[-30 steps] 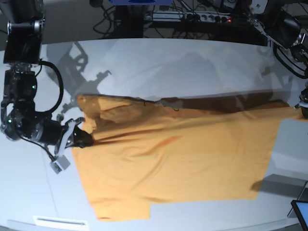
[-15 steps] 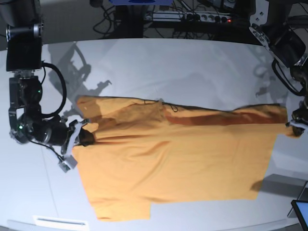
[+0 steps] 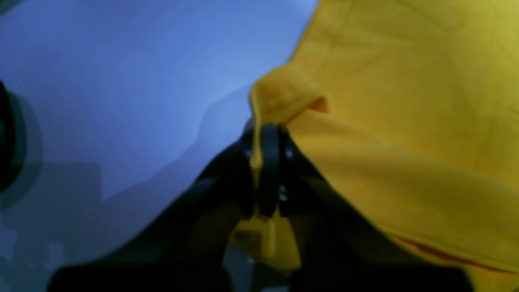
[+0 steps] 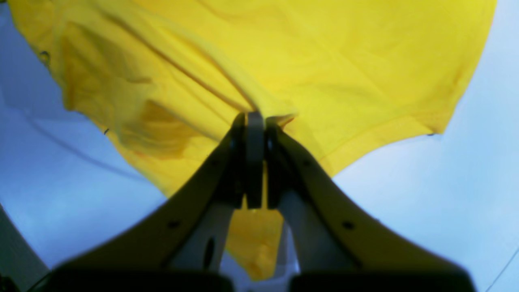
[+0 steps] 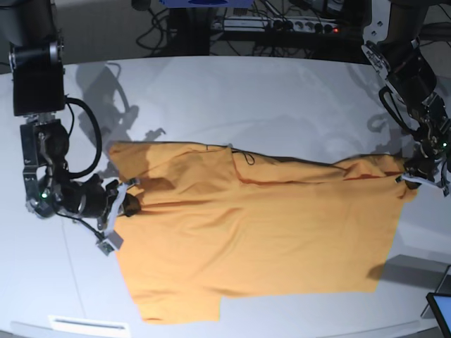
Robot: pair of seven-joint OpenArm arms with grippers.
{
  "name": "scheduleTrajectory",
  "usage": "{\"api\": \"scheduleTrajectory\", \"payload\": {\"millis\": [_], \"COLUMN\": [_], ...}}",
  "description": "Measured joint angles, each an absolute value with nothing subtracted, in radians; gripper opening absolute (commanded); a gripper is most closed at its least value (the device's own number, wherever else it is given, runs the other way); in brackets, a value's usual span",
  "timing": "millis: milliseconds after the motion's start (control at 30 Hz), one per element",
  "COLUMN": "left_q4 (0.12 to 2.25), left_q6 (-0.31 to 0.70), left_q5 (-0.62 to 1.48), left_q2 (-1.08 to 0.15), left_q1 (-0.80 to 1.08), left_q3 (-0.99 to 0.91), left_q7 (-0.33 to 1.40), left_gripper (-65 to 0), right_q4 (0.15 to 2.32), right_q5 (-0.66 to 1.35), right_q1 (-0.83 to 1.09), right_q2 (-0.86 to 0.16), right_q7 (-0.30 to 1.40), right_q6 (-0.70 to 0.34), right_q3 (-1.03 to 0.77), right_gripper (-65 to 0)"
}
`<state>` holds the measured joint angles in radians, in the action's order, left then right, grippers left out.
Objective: Fold the T-shirt properly
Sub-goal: 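Lay the held shoulder edge down and open both grippers, then move both grippers to the shirt's collar edge and pinch it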
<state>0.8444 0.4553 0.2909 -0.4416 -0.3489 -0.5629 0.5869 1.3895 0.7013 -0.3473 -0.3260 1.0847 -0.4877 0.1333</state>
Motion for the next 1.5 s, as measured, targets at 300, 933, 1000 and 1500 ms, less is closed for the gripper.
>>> {"api": "scheduleTrajectory", "payload": {"millis": [300, 933, 1000, 1500], "left_q4": [0.878, 1.018, 1.018, 1.018], "left_q6": [0.46, 0.509, 0.506, 0.419], "left_q5": [0.166, 0.472, 0.472, 0.475], "left_q2": [-0.443, -0.496, -0.493, -0.491], "left_q1": [-0.397, -0.358, -0.36, -0.353], "left_q3": [-0.472, -0.471, -0.47, -0.467], "left_q7": [0.582, 0.585, 0.588, 0.587], "left_gripper": [-31.1, -10.4, -10.4, -10.4], "right_q4": [1.389, 1.541, 1.549, 1.481], "right_q5": [0.656, 0.658, 0.662, 0.655], "right_q1": [-0.331, -0.3, -0.305, -0.279], "right_q2": [-0.323, -0.323, -0.317, -0.292], "right_q7": [1.044, 1.04, 1.037, 0.948], "right_q6": [-0.485, -0.487, -0.487, -0.486], "right_q3": [0.131, 0.049, 0.033, -0.129], "right_gripper": [-49.0, -48.5, -48.6, -48.6]}}
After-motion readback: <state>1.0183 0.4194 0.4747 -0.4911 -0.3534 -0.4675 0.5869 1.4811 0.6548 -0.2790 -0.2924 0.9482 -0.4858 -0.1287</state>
